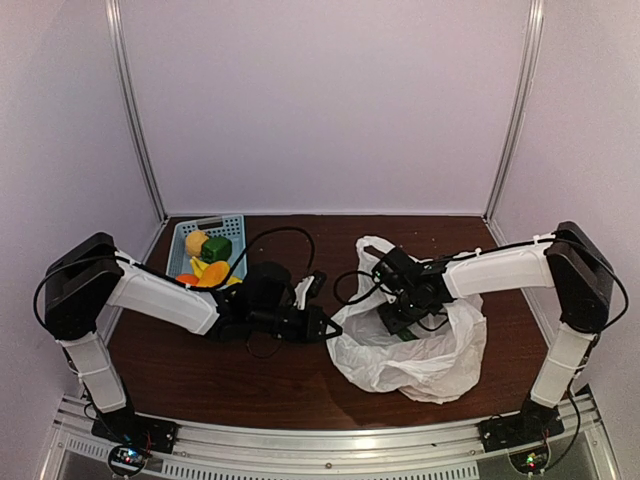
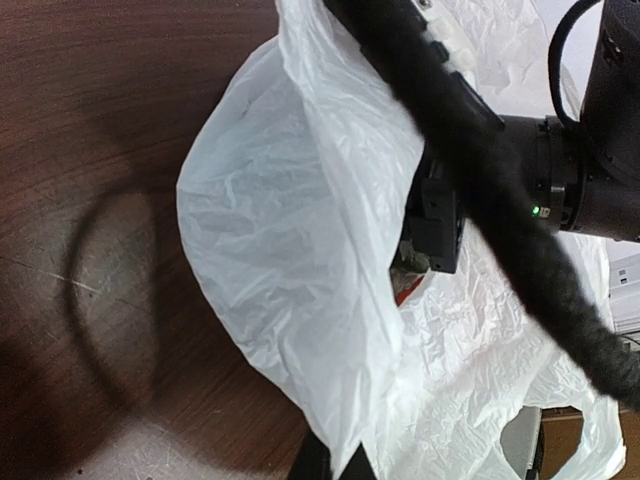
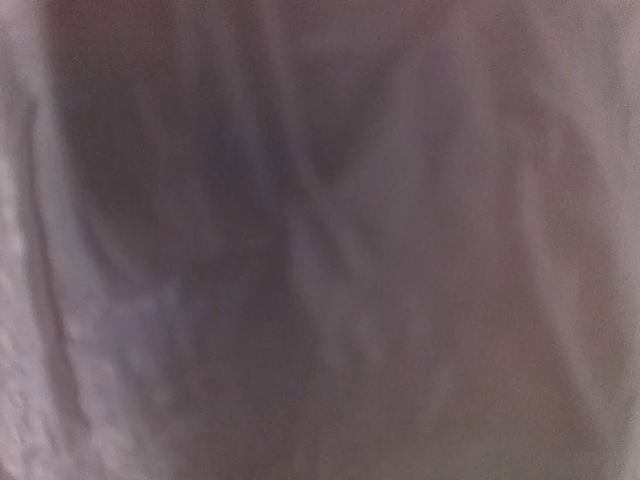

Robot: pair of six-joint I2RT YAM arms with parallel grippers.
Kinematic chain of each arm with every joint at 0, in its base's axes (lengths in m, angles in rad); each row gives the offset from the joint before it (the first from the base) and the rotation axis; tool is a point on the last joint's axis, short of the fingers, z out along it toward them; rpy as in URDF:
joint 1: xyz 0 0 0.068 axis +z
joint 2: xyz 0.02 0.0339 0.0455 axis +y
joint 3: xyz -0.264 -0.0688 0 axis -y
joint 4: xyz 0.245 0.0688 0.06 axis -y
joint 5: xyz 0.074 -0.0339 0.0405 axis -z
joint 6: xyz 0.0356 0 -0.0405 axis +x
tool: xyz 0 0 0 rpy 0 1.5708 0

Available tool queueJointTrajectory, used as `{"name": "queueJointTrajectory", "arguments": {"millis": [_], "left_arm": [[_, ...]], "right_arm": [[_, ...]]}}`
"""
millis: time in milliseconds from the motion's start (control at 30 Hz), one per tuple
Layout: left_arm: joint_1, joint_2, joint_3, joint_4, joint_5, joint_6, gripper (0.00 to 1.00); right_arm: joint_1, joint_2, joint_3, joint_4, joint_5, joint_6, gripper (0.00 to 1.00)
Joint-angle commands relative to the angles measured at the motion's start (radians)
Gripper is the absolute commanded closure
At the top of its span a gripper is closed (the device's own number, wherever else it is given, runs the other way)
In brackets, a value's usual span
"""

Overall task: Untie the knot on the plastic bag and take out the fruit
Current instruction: Reach into the gripper in the takeout bag, then pick up the fake fruit from the takeout bag.

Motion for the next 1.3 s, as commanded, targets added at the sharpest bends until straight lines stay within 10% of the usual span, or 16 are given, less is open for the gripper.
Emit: {"name": "queueJointTrajectory", "arguments": {"millis": [0, 467, 1267], "left_arm": [[-0.006, -0.003, 0.005, 0.013, -0.011, 0.017, 1.0], [-0.007, -0.004, 0.018, 0.006, -0.013, 0.014, 1.0], [-0.006, -0.001, 0.073, -0.039, -0.042, 0.042, 1.0]], "right_arm": [[-0.014, 0.026, -0.011, 0.041, -0.024, 0.0, 0.52], [-0.034, 0.022, -0.049, 0.08, -0.072, -0.002, 0.79], [0.033, -0.481, -0.22, 0.207, -0.265, -0.05, 0.78]]}}
